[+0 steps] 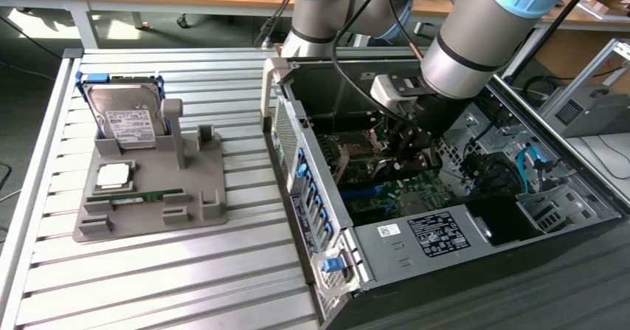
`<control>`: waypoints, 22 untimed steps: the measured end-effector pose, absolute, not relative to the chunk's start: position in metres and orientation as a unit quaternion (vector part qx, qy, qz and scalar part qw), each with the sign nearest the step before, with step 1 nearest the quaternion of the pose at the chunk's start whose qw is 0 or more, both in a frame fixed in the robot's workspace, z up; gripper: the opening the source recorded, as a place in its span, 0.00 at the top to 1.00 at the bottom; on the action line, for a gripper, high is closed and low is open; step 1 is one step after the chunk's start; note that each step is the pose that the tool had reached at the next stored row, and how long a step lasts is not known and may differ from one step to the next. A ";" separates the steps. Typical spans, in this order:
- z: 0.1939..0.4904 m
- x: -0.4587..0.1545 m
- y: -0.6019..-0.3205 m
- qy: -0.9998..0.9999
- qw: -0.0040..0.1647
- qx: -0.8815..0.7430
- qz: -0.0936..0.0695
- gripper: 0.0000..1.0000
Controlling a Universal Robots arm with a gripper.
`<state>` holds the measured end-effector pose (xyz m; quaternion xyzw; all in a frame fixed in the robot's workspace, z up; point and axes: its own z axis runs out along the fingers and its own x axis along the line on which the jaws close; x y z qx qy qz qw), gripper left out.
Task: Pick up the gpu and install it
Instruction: 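Insert the gpu into the slot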
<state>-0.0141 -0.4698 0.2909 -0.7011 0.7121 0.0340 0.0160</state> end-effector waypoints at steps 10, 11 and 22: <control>0.290 -0.018 -0.470 0.712 0.016 -0.701 0.034 0.73; 0.290 -0.018 -0.470 0.712 0.016 -0.701 0.034 0.73; 0.290 -0.024 -0.469 0.712 0.016 -0.701 0.034 0.73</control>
